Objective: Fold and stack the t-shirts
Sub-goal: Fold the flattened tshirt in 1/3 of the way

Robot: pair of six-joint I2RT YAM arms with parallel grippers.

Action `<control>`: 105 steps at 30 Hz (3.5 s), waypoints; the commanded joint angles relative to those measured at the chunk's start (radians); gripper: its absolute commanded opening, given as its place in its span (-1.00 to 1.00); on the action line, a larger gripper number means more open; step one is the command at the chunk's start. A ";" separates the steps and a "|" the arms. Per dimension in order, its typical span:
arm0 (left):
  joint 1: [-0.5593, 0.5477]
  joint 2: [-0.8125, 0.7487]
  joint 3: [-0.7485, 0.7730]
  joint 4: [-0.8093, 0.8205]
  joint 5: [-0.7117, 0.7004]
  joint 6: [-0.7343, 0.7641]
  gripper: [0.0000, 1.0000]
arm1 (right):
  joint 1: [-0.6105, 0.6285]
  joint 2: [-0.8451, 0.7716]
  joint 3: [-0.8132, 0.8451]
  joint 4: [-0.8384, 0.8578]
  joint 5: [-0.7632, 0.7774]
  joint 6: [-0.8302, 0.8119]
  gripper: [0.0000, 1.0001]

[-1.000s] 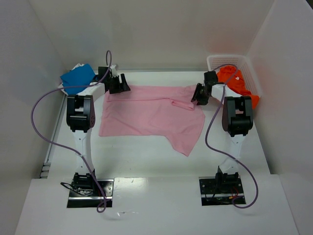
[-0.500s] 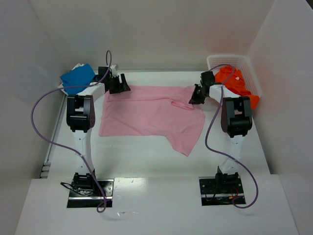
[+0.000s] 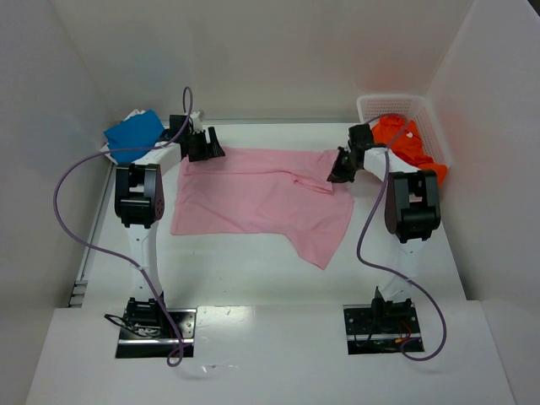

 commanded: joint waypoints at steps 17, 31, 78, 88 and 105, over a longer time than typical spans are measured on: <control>0.005 0.033 0.018 0.006 0.000 -0.018 0.66 | 0.019 -0.092 0.078 -0.040 0.048 -0.015 0.02; 0.005 -0.079 -0.076 -0.013 0.009 0.042 0.57 | 0.057 0.150 0.386 -0.032 0.040 -0.072 -0.35; 0.034 -0.295 -0.294 -0.070 -0.306 0.053 0.16 | 0.255 0.166 0.256 -0.020 0.082 -0.141 0.08; 0.053 -0.363 -0.357 -0.033 -0.431 -0.001 0.07 | 0.255 0.195 0.276 -0.020 0.082 -0.141 -0.57; 0.091 -0.285 -0.314 0.039 -0.268 -0.028 0.29 | 0.264 0.144 0.256 -0.020 0.007 -0.141 -0.92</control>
